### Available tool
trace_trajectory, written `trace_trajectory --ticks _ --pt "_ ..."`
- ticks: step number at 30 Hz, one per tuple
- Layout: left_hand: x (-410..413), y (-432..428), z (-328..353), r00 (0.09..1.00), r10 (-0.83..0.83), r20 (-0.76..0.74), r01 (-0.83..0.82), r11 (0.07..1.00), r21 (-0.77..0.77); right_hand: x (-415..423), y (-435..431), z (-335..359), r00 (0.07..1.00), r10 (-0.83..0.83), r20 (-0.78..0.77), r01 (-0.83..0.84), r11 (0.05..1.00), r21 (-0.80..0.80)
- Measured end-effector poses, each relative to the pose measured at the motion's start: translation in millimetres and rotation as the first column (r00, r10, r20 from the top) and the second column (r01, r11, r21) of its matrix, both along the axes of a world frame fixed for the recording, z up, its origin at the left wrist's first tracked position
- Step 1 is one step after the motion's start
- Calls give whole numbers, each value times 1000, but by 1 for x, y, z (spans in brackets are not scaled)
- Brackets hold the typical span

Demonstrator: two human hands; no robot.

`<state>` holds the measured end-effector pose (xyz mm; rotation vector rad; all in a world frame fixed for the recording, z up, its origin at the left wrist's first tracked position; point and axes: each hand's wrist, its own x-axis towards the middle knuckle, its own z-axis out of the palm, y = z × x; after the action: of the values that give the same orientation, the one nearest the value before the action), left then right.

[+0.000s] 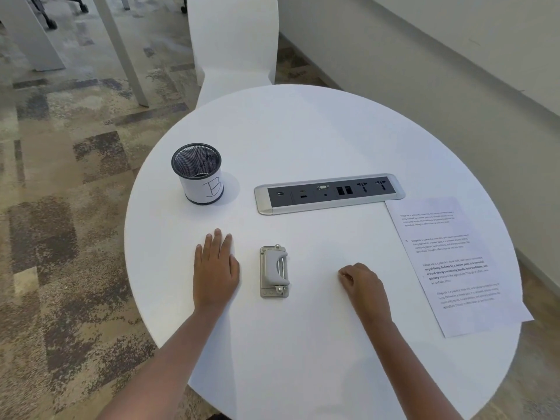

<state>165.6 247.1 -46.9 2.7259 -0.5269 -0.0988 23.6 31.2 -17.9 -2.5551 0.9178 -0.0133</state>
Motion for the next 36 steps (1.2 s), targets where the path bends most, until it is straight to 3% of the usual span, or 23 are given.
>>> trace_trajectory --ticks 14,22,25,27,29,32,36 --pt "-1 0 0 1000 1 4 -1 1000 -7 17 -3 -5 965 107 -240 -157 967 -199" --pt "-1 0 -1 1000 10 22 -9 999 -33 19 7 0 986 161 -38 -166 952 -259" --pt "-1 0 -1 1000 10 9 -10 1000 -27 19 8 2 986 161 -43 -166 942 -292" --pt "-1 0 -1 1000 15 8 -14 999 -30 21 1 -5 996 60 -62 -72 978 -197" --pt "-1 -1 0 1000 13 5 -13 1000 -23 16 -10 -12 998 -58 -30 60 994 89" --pt "-1 -1 1 1000 8 0 -8 1000 -11 2 -15 -7 957 -272 104 208 887 412" --pt "-1 -1 0 1000 9 -2 -9 1000 -18 -15 -9 -9 904 -392 169 257 816 518"
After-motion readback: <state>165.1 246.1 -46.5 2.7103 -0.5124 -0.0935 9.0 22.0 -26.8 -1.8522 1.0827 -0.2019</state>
